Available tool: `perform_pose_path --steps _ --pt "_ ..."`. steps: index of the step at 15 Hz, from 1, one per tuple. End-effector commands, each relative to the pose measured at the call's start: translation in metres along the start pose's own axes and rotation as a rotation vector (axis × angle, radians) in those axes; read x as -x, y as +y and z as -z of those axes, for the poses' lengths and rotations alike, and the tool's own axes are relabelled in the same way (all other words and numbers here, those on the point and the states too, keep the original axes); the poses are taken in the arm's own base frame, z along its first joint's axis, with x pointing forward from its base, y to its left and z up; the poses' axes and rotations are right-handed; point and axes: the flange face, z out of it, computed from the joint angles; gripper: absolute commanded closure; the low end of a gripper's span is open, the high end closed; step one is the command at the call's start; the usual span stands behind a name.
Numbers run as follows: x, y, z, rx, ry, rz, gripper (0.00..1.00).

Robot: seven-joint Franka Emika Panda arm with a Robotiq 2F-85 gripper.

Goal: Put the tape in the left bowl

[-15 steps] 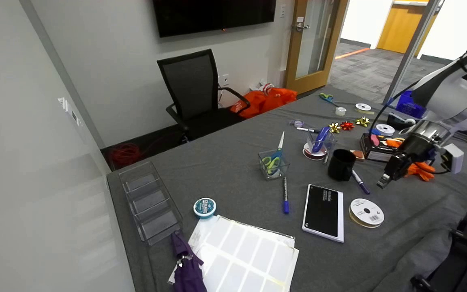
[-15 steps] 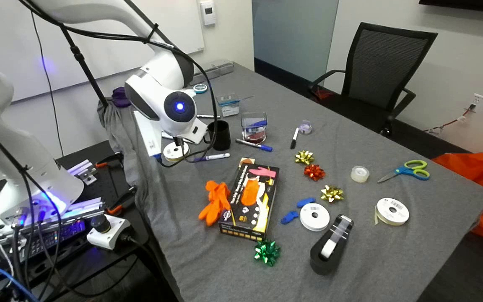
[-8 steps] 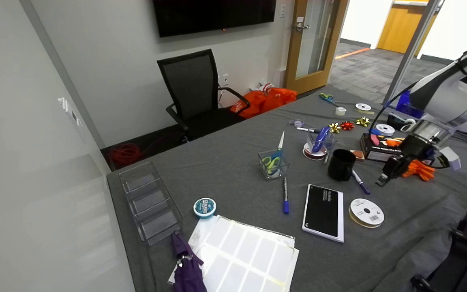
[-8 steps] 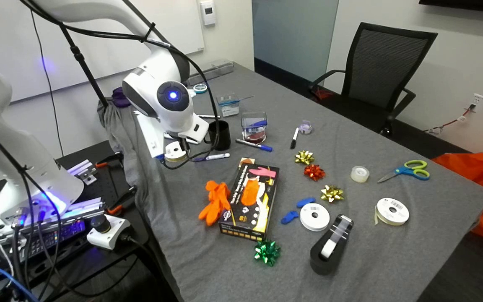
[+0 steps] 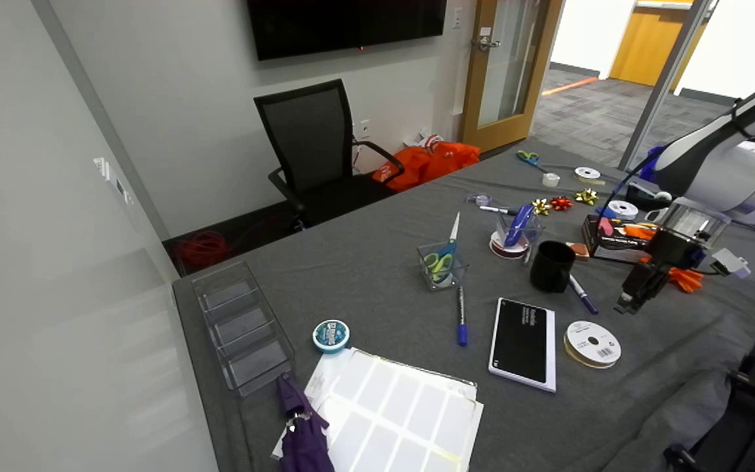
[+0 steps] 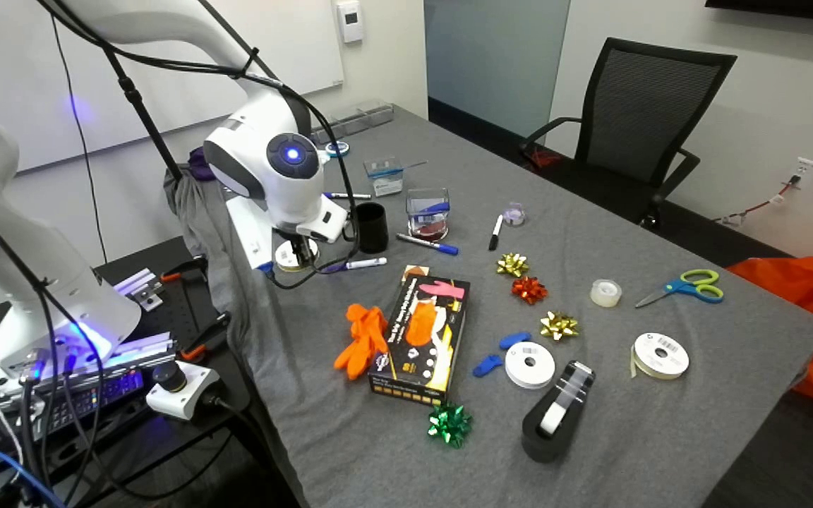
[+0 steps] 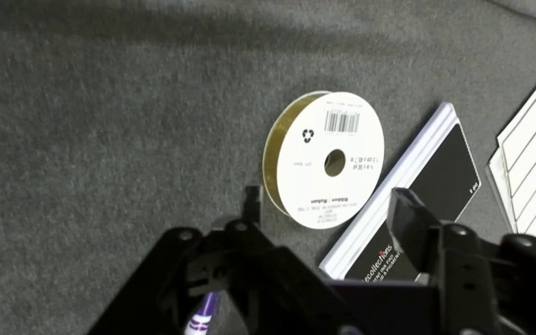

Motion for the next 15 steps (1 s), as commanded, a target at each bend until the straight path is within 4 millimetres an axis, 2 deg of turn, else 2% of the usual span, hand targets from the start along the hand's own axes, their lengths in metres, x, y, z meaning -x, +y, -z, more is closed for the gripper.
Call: perform_pose_path --steps 1,5,15 --pt "0.006 -0.001 -0.02 -0.006 -0.032 0.001 0.01" --pt "0.004 -0.001 -0.036 0.017 -0.016 -0.024 0.0" --pt "0.001 0.0 -0.059 0.036 0.032 -0.101 0.0"
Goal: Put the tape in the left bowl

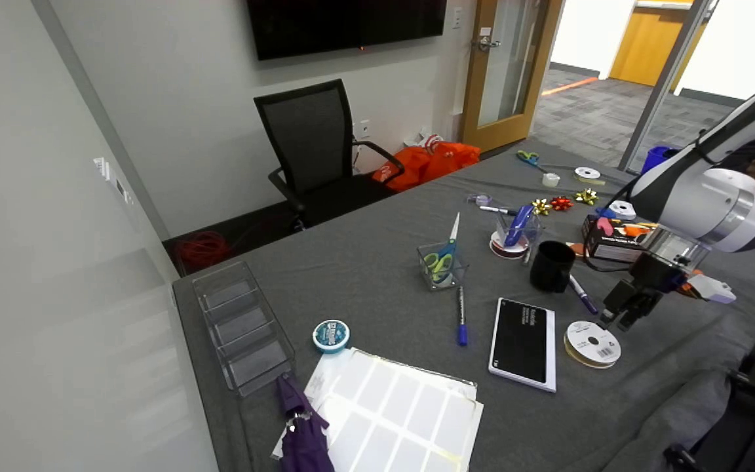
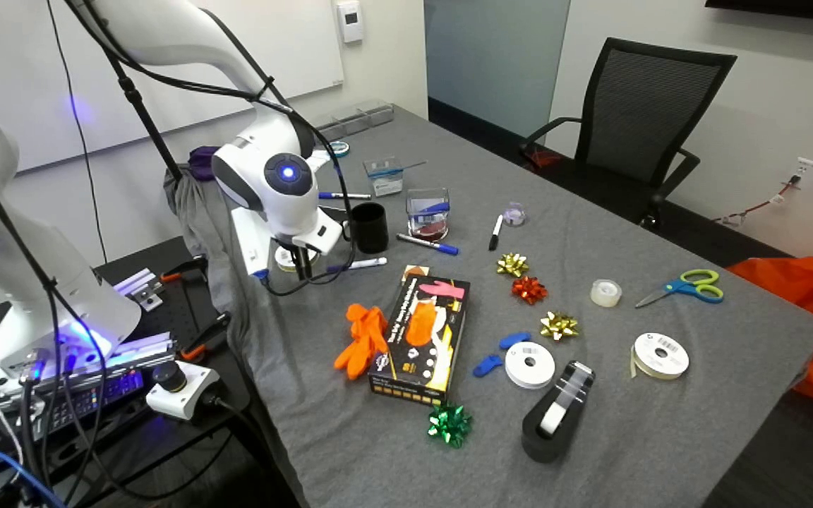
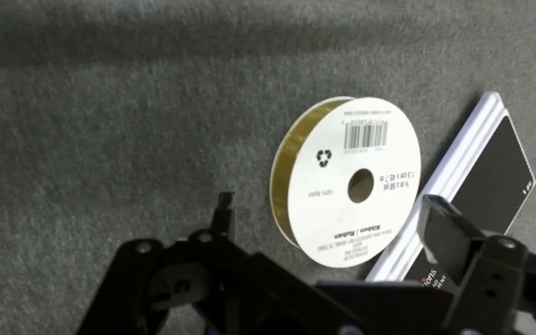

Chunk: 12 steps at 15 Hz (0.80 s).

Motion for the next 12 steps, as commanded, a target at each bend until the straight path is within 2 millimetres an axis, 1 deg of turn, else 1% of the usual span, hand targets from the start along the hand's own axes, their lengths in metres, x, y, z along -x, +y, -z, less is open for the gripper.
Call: perform_pose_path --steps 1,2,3,8,12 --pt "0.0 0.002 -0.011 0.01 0.01 -0.01 0.0" --pt "0.0 0.003 -0.013 0.008 0.013 -0.016 0.08" --pt "0.0 0.002 -0.015 0.006 0.019 -0.023 0.27" --pt "-0.003 0.0 -0.021 -0.018 0.046 -0.049 0.63" --pt "-0.003 0.0 -0.023 -0.006 0.046 -0.051 0.91"
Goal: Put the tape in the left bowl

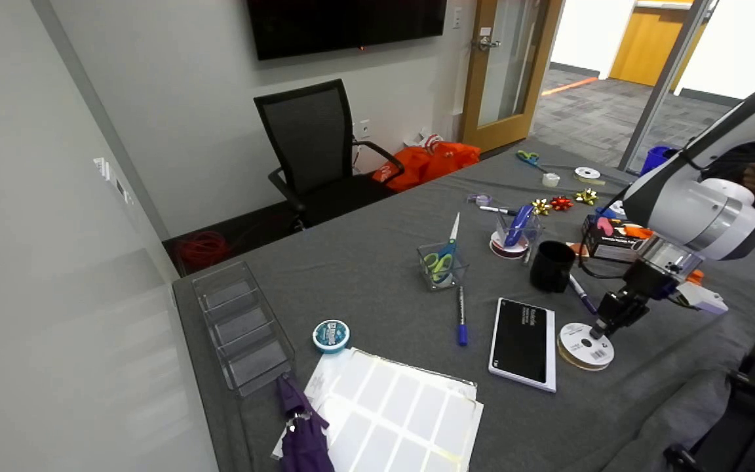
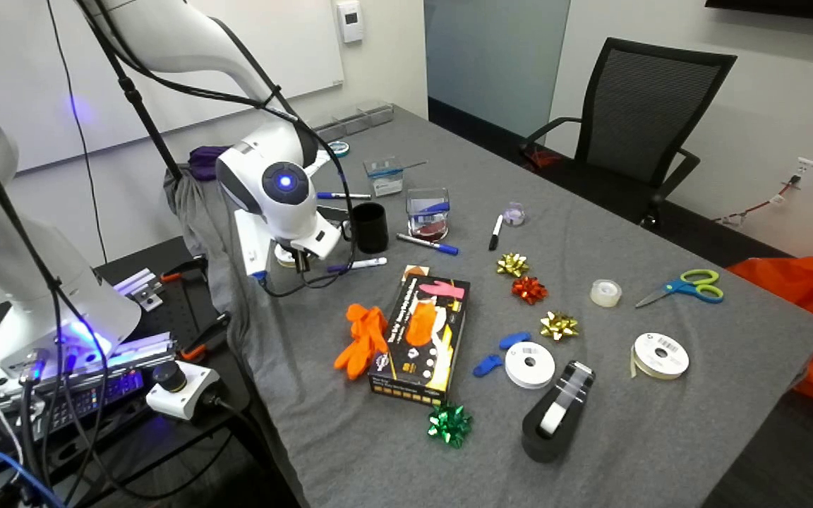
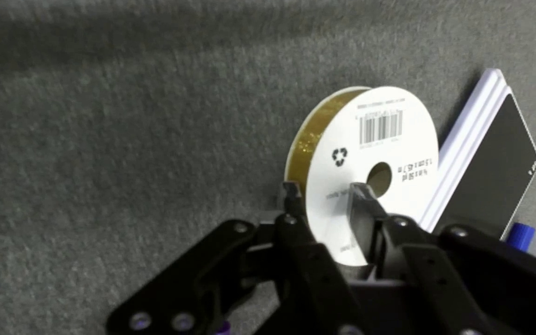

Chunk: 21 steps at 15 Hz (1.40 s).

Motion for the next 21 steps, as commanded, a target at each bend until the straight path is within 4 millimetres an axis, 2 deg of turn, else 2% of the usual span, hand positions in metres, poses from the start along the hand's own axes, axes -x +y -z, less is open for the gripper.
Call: perform_pose_path --steps 1,3,9,12,18,21 --pt "-0.002 0.003 -0.006 0.03 0.01 0.012 0.97" --pt "-0.002 0.005 -0.005 0.05 0.001 0.022 1.0" --pt "-0.004 0.008 -0.001 0.063 -0.001 0.033 1.0" --pt "-0.002 0.008 0.009 0.066 -0.004 0.033 1.0" --pt "-0.004 0.017 0.064 0.066 -0.081 0.058 1.0" --pt "-0.006 0.014 0.092 0.036 -0.107 0.06 1.0"
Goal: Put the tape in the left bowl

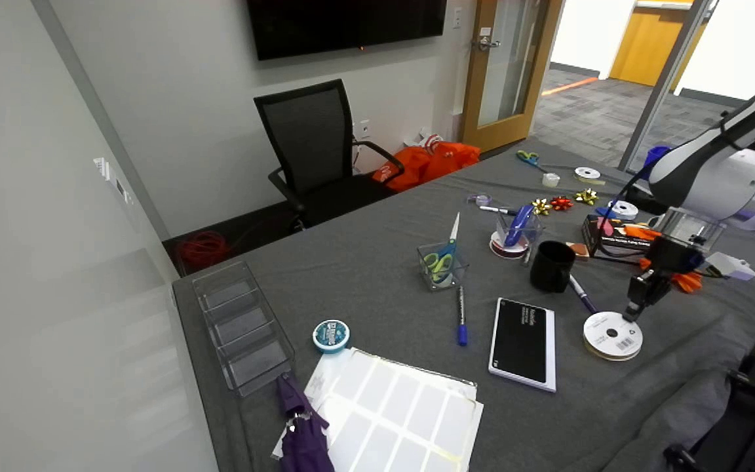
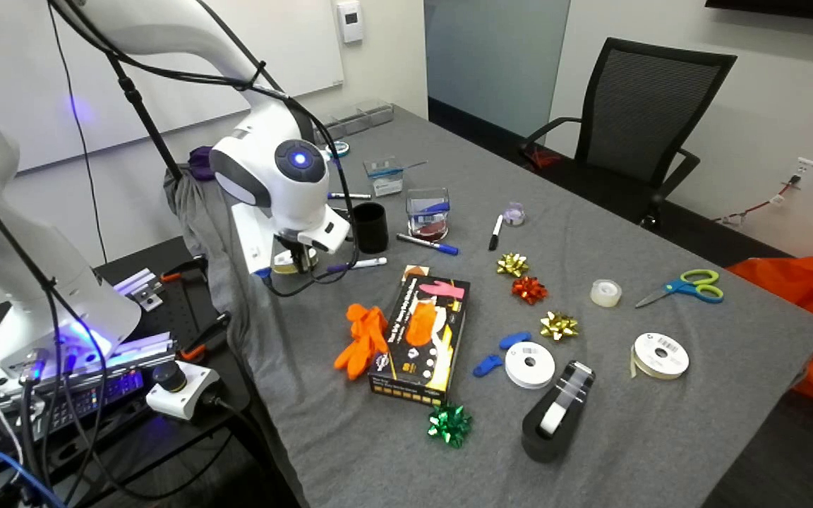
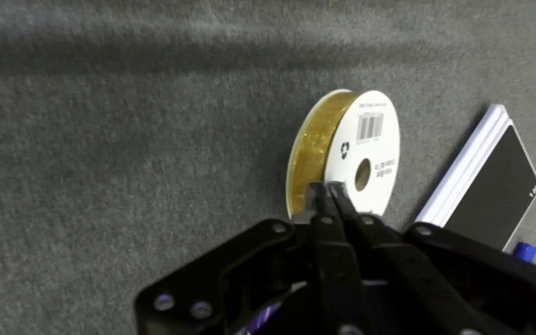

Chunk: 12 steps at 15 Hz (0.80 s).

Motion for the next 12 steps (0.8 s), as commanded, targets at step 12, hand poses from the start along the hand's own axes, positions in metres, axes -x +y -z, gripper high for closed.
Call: perform_pose_path --steps 12 --pt "-0.004 -0.084 0.075 -0.124 0.113 -0.05 1.0"
